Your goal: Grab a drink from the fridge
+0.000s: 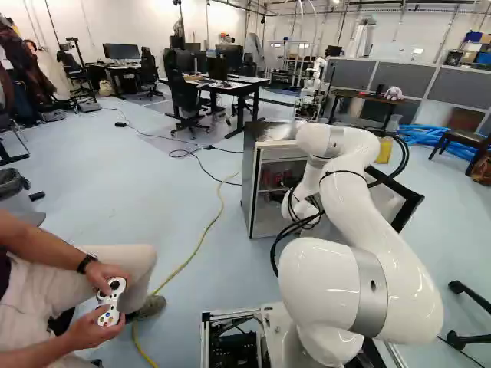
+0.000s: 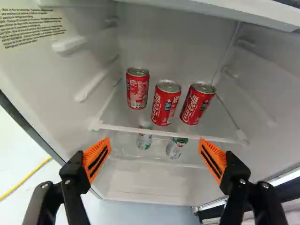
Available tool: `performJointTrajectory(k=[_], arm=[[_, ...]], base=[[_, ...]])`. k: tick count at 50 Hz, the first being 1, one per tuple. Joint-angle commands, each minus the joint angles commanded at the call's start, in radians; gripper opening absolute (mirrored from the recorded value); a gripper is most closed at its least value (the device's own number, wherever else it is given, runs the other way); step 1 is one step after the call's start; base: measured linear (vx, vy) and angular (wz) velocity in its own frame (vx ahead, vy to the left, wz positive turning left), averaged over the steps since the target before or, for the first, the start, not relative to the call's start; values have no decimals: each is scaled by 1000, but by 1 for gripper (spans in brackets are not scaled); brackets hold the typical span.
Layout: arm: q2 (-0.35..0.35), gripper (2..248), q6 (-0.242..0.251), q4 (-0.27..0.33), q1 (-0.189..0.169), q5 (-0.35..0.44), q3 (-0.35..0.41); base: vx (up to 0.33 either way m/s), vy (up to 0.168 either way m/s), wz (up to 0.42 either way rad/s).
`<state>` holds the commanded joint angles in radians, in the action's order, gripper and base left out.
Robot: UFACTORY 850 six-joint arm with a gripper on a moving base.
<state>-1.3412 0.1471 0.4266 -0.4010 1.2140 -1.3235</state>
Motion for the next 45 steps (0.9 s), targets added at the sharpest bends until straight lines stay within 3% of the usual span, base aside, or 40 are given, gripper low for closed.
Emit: performJointTrajectory(k=[33, 45], arm=[[-20, 247, -2, 0, 13, 0, -39], [-20, 247, -97, 0, 13, 0, -39]], base=[[0, 0, 0], [0, 0, 0]])
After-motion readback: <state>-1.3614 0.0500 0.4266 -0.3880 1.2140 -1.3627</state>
